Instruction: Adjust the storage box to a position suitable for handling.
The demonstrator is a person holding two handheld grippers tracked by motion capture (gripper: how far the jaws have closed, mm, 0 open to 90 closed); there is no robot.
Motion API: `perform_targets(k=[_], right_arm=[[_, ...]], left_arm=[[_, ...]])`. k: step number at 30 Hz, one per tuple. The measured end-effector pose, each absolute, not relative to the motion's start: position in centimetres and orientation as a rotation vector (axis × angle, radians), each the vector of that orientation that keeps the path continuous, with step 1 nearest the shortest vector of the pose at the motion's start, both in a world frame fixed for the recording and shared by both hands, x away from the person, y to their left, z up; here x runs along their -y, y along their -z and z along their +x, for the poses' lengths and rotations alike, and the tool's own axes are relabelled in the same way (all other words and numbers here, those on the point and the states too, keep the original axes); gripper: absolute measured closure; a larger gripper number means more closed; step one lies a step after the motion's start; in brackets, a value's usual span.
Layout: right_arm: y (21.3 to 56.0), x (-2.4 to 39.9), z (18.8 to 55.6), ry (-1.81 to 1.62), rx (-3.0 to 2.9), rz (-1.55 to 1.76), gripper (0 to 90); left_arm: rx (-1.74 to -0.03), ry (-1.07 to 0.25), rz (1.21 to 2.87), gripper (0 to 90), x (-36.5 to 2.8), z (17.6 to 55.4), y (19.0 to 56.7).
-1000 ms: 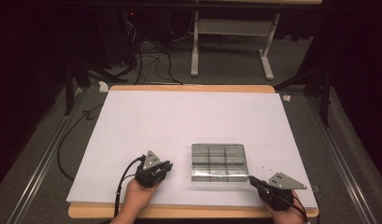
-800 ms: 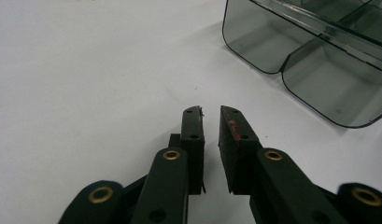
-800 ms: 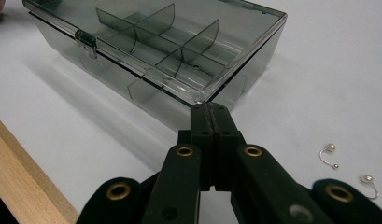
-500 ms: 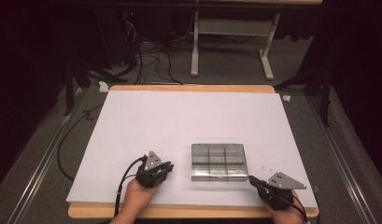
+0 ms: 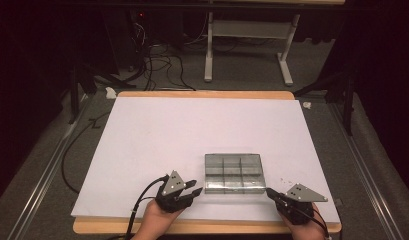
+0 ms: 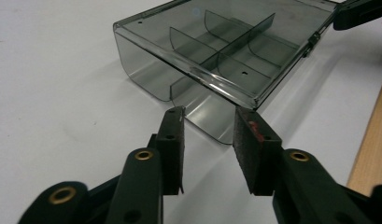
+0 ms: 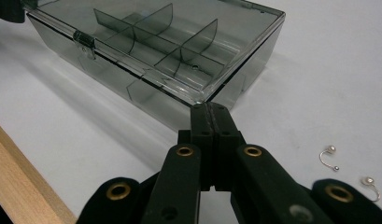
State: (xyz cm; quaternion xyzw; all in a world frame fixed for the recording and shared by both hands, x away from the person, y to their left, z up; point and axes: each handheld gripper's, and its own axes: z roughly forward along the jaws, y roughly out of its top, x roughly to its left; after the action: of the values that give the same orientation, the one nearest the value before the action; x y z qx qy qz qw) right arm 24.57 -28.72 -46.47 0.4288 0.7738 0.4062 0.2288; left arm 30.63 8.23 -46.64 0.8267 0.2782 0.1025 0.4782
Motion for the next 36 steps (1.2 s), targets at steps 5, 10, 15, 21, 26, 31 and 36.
perform_targets(k=[5, 10, 15, 21, 26, 31, 36], right_arm=[[46.5, 28.7, 24.6, -1.116, -2.129, 1.18, 90.0], [46.5, 28.6, 24.6, -1.113, -2.128, 1.183, 90.0], [46.5, 28.7, 24.6, -1.114, -2.129, 1.18, 90.0], [46.5, 28.7, 24.6, -1.117, -2.128, 1.18, 90.0], [46.4, 28.6, 24.6, -1.114, -2.129, 1.186, 90.0], [46.5, 28.6, 24.6, -1.116, -2.129, 1.187, 90.0], [46.5, 28.6, 24.6, -1.115, -2.132, 1.183, 90.0]], left_arm=[[-0.66, -0.237, 2.01, 60.0, -8.0, 30.4, 46.4], [-0.646, -0.227, 2.035, 56.7, -7.3, 30.2, 46.8], [-0.654, -0.22, 2.049, 56.4, -6.7, 30.4, 47.4], [-0.661, -0.217, 2.026, 57.4, -6.6, 30.5, 47.4], [-0.667, -0.212, 2.018, 58.6, -6.6, 30.6, 47.5], [-0.669, -0.199, 2.007, 60.9, -6.6, 30.7, 47.5], [-0.67, -0.19, 2.001, 62.5, -6.5, 30.7, 47.5]])
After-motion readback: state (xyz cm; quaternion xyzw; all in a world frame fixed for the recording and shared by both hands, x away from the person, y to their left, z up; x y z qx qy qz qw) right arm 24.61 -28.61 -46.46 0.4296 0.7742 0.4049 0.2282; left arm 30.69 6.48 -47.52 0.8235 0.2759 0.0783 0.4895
